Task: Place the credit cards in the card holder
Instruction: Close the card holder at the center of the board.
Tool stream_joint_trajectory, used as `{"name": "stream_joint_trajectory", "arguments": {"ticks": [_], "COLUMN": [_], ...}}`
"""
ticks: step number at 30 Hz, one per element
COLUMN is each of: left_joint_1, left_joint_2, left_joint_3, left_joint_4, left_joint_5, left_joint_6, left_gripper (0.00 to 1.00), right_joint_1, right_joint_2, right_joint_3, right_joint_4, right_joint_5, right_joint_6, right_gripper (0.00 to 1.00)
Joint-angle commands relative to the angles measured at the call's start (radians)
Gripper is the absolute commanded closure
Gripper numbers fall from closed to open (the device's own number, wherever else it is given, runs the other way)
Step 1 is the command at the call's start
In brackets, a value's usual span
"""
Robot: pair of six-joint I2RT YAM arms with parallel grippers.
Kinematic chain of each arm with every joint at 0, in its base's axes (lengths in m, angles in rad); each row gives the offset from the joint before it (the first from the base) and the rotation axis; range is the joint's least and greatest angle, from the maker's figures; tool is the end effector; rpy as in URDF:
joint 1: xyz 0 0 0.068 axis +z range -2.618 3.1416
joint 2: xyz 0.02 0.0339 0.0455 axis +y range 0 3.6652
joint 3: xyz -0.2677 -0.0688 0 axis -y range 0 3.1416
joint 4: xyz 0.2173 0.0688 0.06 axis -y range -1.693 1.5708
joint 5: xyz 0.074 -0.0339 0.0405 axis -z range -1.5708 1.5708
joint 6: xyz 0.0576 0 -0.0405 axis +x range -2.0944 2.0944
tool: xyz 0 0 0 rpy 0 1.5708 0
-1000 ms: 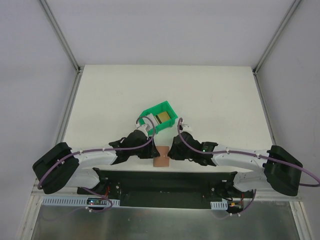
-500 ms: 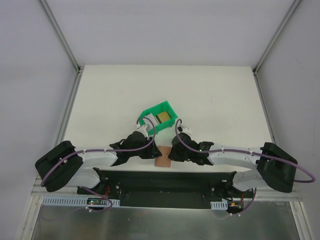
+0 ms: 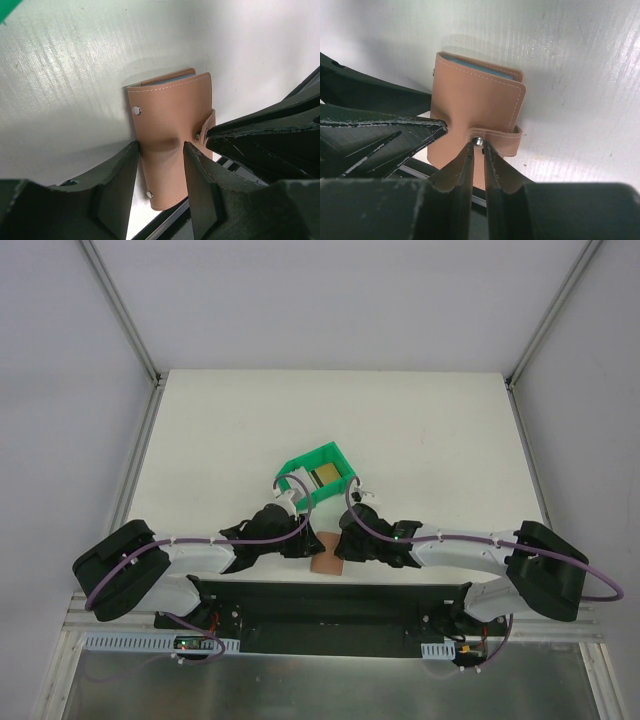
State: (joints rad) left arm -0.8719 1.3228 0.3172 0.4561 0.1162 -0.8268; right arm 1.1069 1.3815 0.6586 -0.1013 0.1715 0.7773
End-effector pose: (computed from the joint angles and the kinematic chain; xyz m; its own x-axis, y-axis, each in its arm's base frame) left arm 0.1449 -0.1829 0.1531 -0.8338 -0.1437 -0.5330 0.3108 0.6757 -0.6685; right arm 0.1256 0.2291 0.1817 -0.8158 -0.0860 -0.5720 -0.3608 0.8485 0.3870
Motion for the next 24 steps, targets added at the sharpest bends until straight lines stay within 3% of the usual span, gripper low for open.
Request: {"name": "stream_joint_trajectory", "arguments": {"ticks": [1,12,24], "left_joint_1": [-0.012,-0.013,-0.012], "left_joint_2": [0.03,-0.003,-0.088], "left_joint_3": [-0.05,-0.041,-0.027], "left_joint_4": [-0.18,-0.211,-0.258], "left_joint_5": [-0.003,-0.012,0.046], "left_joint_6": [0.029,0.041,0.144], "left_gripper": [0.57,0.57,0.48], "right_joint_1": [-0.001,0.004,0.002], "right_joint_2": [0.01,-0.055,-0.107], "right_joint_3": [0.038,0.05,-0.02], "right_joint_4": [-0.011,-0.054,-0.064], "right_joint_5": [0.011,0.031,0.065], "right_joint_6": [-0.012,-0.047,-0.015], "right_gripper": [0.84,0.83,0.82]}}
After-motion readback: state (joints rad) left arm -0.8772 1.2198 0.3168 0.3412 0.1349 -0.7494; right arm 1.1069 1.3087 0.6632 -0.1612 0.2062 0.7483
